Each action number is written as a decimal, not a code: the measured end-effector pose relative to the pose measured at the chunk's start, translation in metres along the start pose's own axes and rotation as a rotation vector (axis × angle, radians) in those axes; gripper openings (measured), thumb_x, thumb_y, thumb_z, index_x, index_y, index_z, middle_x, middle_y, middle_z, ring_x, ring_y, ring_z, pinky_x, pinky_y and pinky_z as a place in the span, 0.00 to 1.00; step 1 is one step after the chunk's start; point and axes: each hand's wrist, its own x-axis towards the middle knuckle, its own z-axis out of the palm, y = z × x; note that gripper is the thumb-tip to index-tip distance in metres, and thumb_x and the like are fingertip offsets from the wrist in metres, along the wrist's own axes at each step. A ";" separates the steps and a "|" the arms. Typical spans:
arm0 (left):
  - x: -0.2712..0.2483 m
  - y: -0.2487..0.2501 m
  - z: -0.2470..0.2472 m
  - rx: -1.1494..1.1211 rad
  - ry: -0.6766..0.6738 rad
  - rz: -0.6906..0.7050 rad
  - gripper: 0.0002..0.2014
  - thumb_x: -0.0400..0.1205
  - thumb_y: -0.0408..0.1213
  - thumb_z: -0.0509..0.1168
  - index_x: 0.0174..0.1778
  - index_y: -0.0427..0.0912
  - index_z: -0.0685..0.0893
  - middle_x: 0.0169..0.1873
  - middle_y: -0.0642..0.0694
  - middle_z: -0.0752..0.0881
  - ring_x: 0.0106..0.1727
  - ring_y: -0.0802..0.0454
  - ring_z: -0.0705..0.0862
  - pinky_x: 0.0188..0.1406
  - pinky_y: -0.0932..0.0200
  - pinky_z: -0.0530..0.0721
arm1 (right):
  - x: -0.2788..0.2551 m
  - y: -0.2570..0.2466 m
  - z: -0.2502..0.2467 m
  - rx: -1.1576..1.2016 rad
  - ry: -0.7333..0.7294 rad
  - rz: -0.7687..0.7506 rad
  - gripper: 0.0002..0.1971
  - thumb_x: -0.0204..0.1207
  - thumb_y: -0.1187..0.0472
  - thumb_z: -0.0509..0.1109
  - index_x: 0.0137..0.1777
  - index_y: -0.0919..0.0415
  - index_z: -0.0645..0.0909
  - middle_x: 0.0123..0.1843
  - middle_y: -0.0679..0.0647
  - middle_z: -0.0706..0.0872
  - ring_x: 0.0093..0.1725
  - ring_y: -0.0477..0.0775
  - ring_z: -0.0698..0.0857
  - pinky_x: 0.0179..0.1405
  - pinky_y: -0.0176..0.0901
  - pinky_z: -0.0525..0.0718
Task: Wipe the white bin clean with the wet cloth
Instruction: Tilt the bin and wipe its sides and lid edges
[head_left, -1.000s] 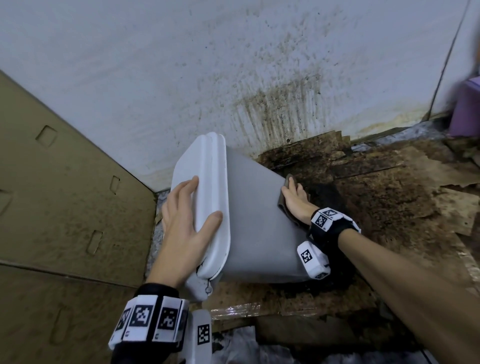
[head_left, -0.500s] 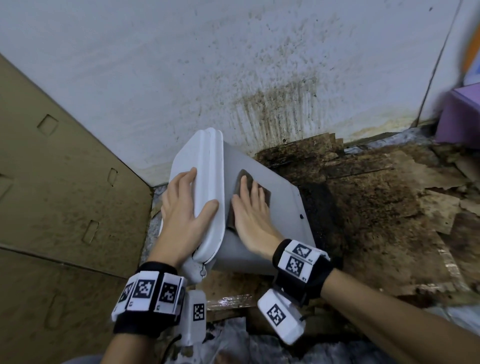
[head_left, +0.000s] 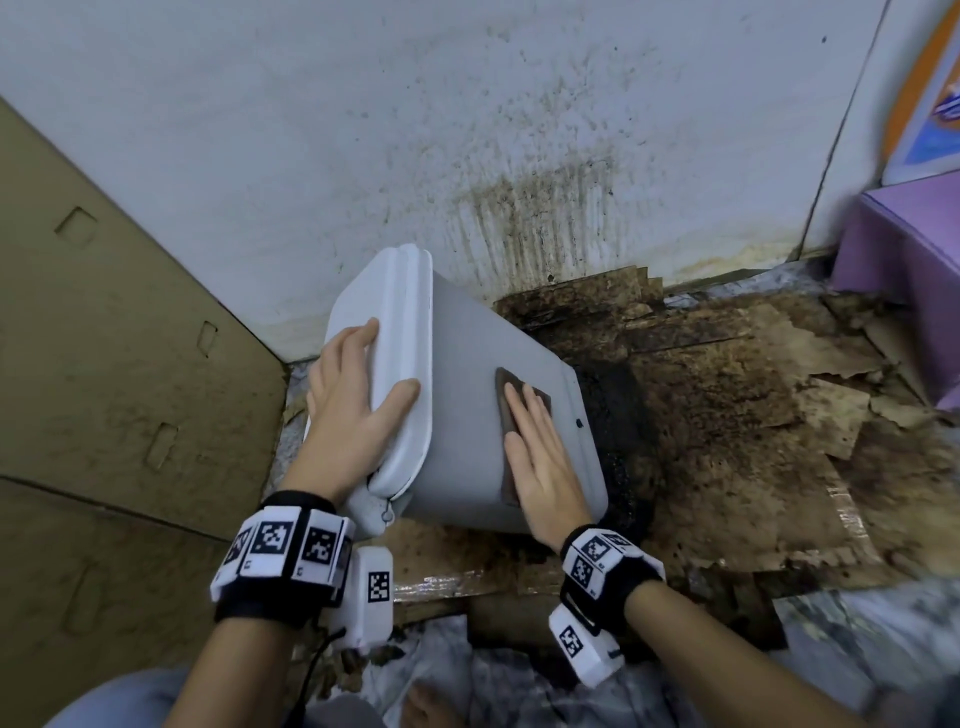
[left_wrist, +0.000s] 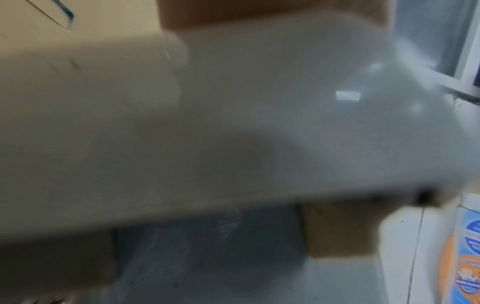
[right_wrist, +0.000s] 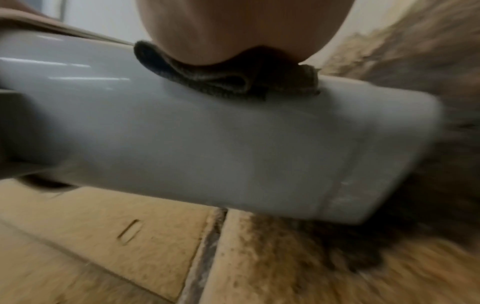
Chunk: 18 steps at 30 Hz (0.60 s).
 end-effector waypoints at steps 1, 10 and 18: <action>0.000 0.000 0.000 -0.001 0.000 -0.001 0.44 0.72 0.67 0.55 0.86 0.54 0.61 0.81 0.55 0.62 0.80 0.55 0.58 0.81 0.45 0.59 | -0.002 0.013 -0.002 -0.009 0.004 0.034 0.26 0.90 0.43 0.45 0.87 0.34 0.49 0.89 0.33 0.46 0.87 0.33 0.41 0.88 0.45 0.44; 0.000 0.001 0.002 -0.010 0.005 0.003 0.44 0.72 0.66 0.55 0.86 0.53 0.62 0.81 0.55 0.63 0.81 0.54 0.59 0.80 0.49 0.58 | 0.001 0.047 -0.003 0.068 0.078 0.297 0.26 0.92 0.53 0.47 0.89 0.44 0.51 0.90 0.42 0.48 0.89 0.46 0.42 0.86 0.41 0.37; 0.001 0.000 0.000 0.021 0.000 -0.020 0.43 0.73 0.65 0.54 0.86 0.54 0.61 0.81 0.56 0.62 0.81 0.53 0.58 0.84 0.38 0.59 | 0.007 0.013 0.009 0.152 0.181 0.520 0.27 0.91 0.50 0.45 0.89 0.47 0.51 0.91 0.50 0.47 0.89 0.49 0.43 0.87 0.48 0.35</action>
